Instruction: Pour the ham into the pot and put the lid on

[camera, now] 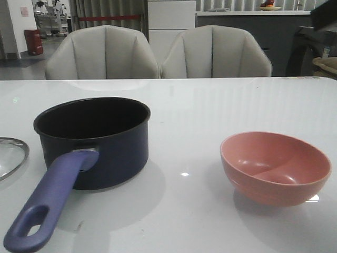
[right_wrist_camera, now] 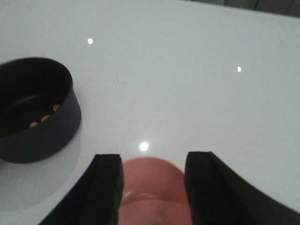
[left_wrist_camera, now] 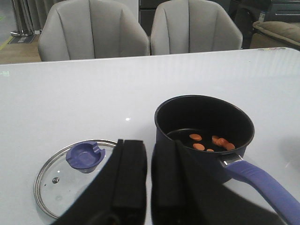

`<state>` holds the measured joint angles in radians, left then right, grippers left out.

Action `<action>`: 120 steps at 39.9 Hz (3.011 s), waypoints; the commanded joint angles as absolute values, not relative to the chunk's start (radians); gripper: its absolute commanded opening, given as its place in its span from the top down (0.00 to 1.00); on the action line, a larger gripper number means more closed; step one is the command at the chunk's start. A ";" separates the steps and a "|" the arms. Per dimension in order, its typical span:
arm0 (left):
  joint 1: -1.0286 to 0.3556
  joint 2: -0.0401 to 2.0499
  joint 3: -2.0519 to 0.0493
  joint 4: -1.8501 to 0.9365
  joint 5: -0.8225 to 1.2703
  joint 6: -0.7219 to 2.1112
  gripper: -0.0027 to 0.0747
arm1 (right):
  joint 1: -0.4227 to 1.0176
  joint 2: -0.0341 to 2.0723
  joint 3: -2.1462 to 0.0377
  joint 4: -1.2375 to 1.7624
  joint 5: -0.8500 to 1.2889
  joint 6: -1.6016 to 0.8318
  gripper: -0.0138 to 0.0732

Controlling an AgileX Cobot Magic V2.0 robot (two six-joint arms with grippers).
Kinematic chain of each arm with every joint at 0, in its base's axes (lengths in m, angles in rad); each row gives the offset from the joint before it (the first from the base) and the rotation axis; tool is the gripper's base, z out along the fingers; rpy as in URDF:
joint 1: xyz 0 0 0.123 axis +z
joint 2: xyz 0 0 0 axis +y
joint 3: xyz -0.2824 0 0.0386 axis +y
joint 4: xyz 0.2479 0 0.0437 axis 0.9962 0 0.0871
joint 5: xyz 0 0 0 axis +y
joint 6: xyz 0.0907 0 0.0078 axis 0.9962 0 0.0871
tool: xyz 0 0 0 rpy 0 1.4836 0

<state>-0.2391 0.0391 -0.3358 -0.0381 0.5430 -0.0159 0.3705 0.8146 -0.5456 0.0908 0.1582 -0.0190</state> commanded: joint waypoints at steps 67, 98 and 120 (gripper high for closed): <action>-0.055 1.183 -0.959 0.028 0.742 -0.226 0.19 | 0.440 0.334 -0.309 0.066 0.174 -0.030 0.67; -0.053 1.710 -1.326 0.064 1.003 -0.144 0.08 | 0.440 0.334 -0.309 0.066 0.174 -0.030 0.67; 0.045 1.828 -1.329 -0.117 0.992 0.052 0.08 | 0.440 0.334 -0.309 0.066 0.174 -0.030 0.67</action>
